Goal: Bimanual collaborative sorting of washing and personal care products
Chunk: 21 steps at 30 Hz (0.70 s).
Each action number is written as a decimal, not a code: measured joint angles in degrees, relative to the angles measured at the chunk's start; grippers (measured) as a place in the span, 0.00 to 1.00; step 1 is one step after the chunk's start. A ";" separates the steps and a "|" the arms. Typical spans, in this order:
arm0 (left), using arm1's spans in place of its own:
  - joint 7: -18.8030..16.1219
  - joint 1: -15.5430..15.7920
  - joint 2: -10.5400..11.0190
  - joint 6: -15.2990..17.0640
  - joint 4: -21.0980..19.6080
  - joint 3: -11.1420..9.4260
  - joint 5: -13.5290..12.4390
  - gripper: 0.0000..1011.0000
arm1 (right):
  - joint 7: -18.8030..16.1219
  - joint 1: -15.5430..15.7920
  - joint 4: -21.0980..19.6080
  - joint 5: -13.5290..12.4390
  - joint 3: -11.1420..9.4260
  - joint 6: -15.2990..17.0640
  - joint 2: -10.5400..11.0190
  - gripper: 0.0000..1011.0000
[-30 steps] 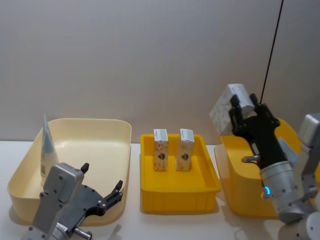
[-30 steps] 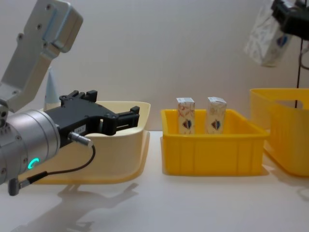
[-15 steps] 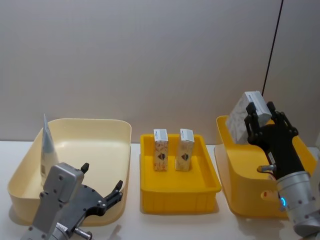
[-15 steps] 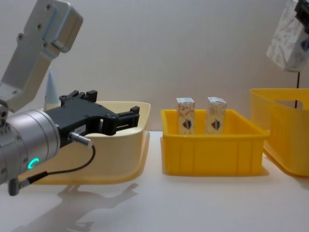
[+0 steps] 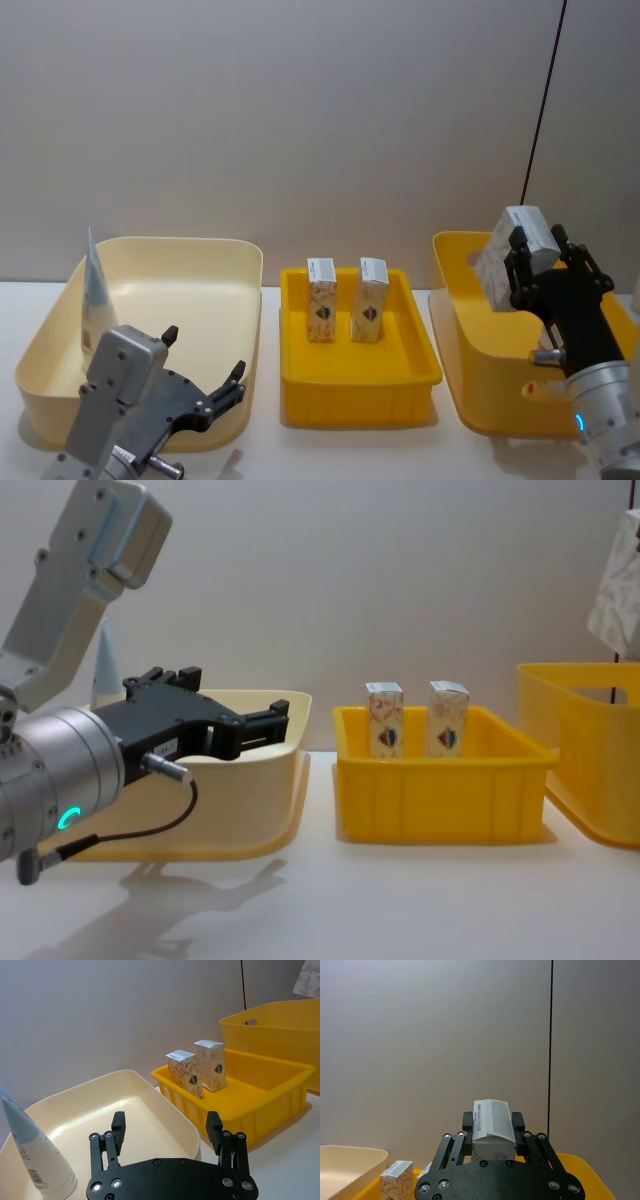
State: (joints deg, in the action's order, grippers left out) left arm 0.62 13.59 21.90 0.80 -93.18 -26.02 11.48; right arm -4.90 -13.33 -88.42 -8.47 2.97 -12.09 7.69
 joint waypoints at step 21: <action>0.00 0.00 0.00 0.00 0.00 0.00 0.00 0.99 | 2.02 2.01 0.46 3.67 -0.84 5.63 -0.09 0.53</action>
State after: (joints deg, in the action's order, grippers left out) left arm 0.62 13.59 21.90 0.80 -93.18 -26.02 11.48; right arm -2.88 -11.33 -87.96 -4.80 2.13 -6.46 7.61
